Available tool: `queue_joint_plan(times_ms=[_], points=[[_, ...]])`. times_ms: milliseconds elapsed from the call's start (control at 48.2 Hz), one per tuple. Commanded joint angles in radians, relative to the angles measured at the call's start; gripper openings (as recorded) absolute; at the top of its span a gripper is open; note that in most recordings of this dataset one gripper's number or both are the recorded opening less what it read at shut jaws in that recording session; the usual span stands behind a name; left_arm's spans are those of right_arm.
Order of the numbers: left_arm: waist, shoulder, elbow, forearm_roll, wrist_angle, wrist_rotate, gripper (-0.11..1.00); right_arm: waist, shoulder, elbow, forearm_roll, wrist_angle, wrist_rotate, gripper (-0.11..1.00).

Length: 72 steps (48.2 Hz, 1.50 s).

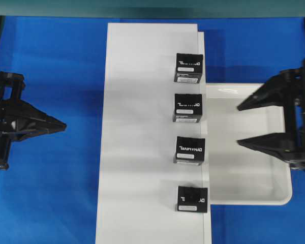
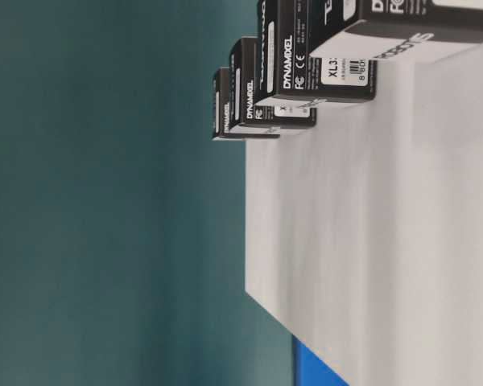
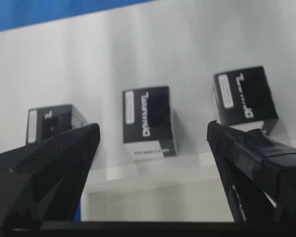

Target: Place the box from the white plastic tray onto the white base.

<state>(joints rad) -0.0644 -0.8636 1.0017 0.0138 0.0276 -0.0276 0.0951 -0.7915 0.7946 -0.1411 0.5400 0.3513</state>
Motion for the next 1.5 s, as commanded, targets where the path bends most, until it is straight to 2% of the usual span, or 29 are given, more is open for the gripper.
queue_joint_plan(times_ms=[0, 270, 540, 789, 1474], points=[[-0.003, 0.003, -0.018, 0.002, -0.008, 0.002, -0.07, -0.003, -0.046, 0.020, -0.006, -0.011, 0.002, 0.97], [-0.003, -0.018, -0.018, 0.002, -0.011, 0.000, -0.07, -0.026, -0.189, 0.086, -0.006, -0.020, 0.003, 0.97], [-0.003, -0.046, -0.017, 0.002, -0.011, -0.002, -0.07, -0.074, -0.270, 0.137, -0.014, -0.089, 0.002, 0.96], [-0.003, -0.064, -0.017, 0.000, -0.011, 0.000, -0.07, -0.083, -0.282, 0.166, -0.043, -0.156, -0.002, 0.96], [-0.003, -0.075, -0.015, 0.002, -0.014, 0.000, -0.07, -0.109, -0.282, 0.196, -0.043, -0.169, 0.005, 0.96]])
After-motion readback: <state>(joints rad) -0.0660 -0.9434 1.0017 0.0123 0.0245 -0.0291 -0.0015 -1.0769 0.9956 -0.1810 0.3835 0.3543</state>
